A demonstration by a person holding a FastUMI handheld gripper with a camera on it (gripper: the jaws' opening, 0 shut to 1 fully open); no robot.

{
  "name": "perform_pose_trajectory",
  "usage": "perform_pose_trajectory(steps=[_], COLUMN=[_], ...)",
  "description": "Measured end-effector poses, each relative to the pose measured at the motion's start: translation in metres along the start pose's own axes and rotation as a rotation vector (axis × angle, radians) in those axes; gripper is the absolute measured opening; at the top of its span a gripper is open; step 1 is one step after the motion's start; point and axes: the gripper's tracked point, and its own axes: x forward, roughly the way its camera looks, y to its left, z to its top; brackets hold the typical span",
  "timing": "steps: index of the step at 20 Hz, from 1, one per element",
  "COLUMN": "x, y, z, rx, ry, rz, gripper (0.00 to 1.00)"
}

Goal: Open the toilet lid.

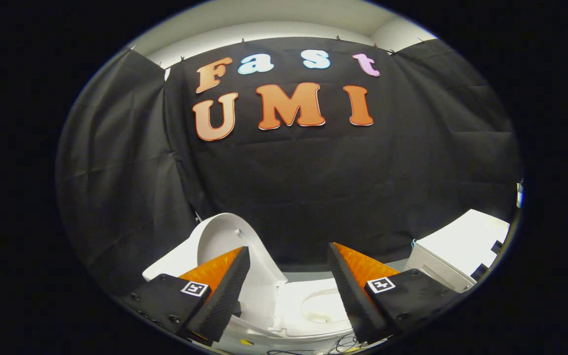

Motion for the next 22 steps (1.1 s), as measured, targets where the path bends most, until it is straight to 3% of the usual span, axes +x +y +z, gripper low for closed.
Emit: perform_pose_trajectory(steps=[7,11,22], x=[-0.021,-0.044,-0.056], y=[-0.096,-0.142,-0.159], z=[0.073,0.092,0.091], rx=[0.029,0.031,0.039], ry=[-0.095,-0.129,-0.131], rz=[-0.100,-0.167,-0.200], gripper=[0.99,0.98,0.98])
